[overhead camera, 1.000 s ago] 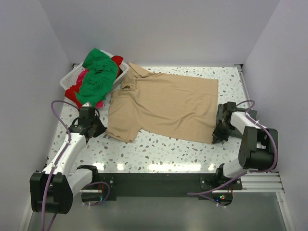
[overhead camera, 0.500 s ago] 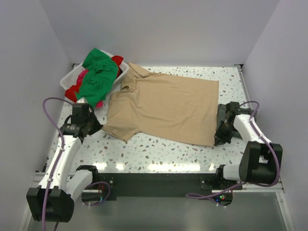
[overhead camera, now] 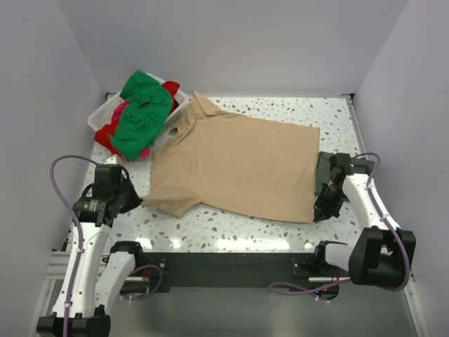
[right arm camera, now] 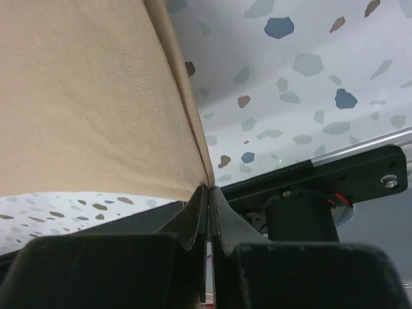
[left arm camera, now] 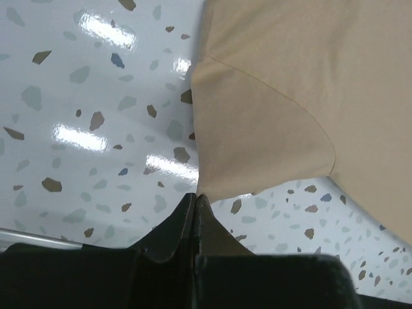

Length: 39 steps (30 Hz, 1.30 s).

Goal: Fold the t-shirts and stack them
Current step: Fold the tshirt

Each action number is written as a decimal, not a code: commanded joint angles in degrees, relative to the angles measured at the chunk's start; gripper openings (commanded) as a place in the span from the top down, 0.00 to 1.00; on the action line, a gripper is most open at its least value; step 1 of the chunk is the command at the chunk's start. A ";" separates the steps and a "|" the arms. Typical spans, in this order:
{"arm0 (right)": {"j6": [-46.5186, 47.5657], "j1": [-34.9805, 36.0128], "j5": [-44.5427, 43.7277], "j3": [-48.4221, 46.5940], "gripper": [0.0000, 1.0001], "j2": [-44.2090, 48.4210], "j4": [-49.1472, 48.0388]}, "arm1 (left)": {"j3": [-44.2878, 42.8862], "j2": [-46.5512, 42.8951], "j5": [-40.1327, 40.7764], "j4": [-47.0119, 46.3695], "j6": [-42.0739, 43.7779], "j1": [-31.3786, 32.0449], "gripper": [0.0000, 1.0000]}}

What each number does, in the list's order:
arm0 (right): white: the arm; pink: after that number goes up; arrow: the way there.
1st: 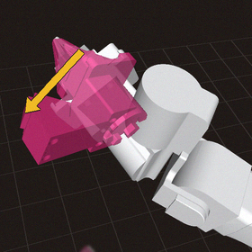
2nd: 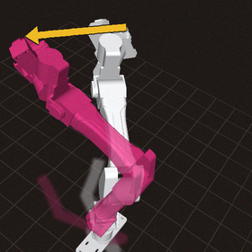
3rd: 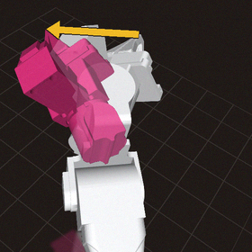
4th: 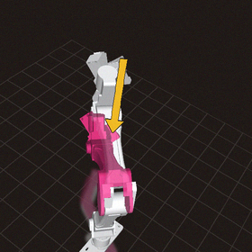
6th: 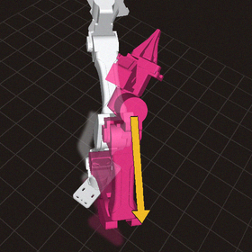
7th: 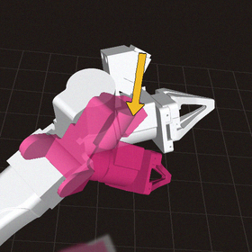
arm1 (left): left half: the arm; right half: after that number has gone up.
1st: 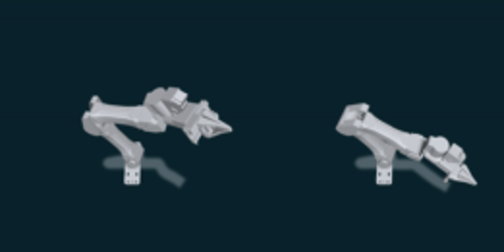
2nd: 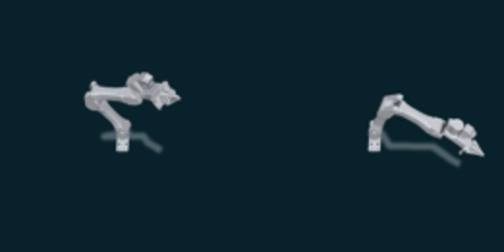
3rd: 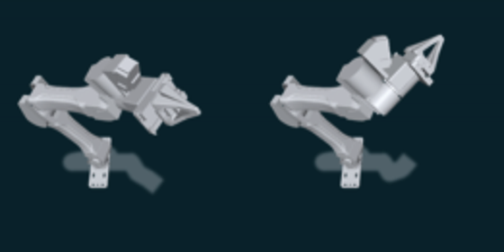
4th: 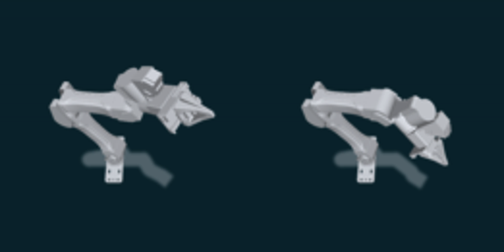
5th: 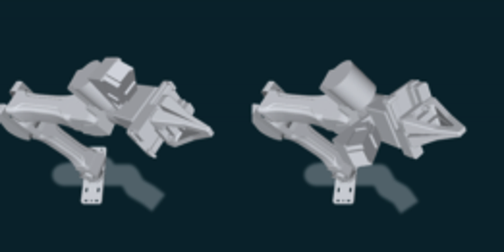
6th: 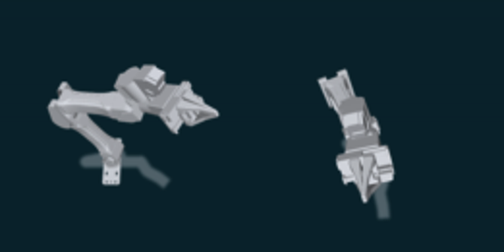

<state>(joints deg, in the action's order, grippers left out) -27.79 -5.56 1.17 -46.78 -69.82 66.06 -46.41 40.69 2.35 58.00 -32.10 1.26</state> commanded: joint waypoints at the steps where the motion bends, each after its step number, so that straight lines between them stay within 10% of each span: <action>1: 0.02 0.64 0.24 0.20 1.00 2.58 4.42 | -2.19 -2.18 -0.24 7.03 3.70 -0.47 1.00; 17: -3.14 0.90 6.39 2.84 1.00 1.62 -0.84 | -0.60 11.07 -11.49 -7.80 7.40 -0.38 1.00; 39: -4.20 -0.15 7.62 -18.34 1.00 -19.03 -8.40 | -23.72 42.54 -16.94 -28.46 9.59 1.11 1.00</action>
<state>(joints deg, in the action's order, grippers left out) -31.11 -5.02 8.36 -62.15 -88.25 58.57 -65.80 81.62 -12.51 34.70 -24.34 1.50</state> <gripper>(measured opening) 0.011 0.018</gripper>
